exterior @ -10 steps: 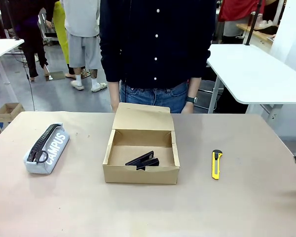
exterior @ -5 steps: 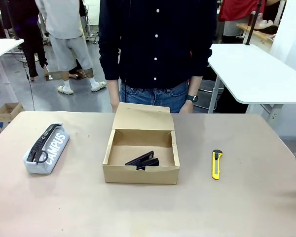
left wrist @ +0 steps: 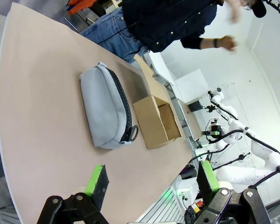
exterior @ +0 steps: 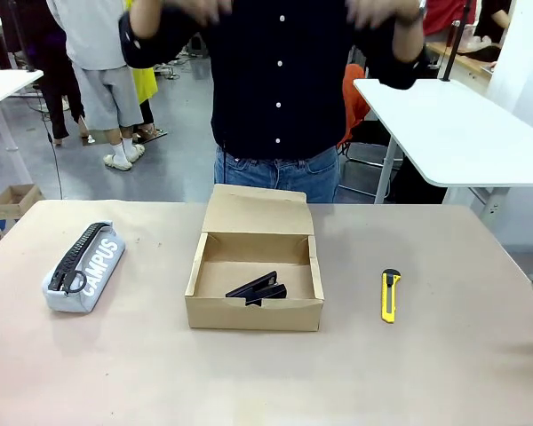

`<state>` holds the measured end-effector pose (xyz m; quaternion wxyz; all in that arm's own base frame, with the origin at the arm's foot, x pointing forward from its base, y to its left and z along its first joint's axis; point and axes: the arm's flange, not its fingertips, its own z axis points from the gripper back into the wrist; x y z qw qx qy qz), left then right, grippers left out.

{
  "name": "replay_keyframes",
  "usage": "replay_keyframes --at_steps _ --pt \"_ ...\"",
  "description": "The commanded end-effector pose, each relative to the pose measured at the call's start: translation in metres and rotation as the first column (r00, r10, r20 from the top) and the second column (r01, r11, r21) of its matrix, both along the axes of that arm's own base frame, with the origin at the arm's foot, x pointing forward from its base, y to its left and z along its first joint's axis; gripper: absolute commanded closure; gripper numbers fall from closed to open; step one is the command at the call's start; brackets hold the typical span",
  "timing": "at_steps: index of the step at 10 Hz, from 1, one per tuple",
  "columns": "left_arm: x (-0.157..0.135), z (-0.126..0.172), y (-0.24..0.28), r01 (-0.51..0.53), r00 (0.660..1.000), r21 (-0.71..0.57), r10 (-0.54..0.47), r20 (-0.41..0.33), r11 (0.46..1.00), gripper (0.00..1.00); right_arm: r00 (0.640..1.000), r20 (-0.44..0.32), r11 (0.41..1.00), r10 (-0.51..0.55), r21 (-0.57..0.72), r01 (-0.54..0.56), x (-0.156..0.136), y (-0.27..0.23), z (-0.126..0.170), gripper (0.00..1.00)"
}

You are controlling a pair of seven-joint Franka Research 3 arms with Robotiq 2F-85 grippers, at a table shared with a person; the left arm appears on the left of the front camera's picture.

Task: Pack the item into the box.
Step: Close the Mailer Box.

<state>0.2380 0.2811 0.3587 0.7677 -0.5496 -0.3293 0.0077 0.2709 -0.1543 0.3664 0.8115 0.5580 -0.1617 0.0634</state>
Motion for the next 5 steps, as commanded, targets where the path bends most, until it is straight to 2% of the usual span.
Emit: replay_keyframes --at_steps 1,5 --pt "0.0014 0.0011 -0.0002 -0.003 0.999 -0.008 0.003 0.033 1.000 0.00 1.000 0.010 1.000 0.013 -0.002 -0.013 -0.0043 -0.0027 0.0009 0.00" --pt "0.0014 0.0011 -0.0002 -0.003 0.999 -0.008 0.003 0.033 1.000 0.00 1.000 0.010 1.000 0.013 -0.002 -0.013 -0.0043 -0.0027 0.0009 0.00"
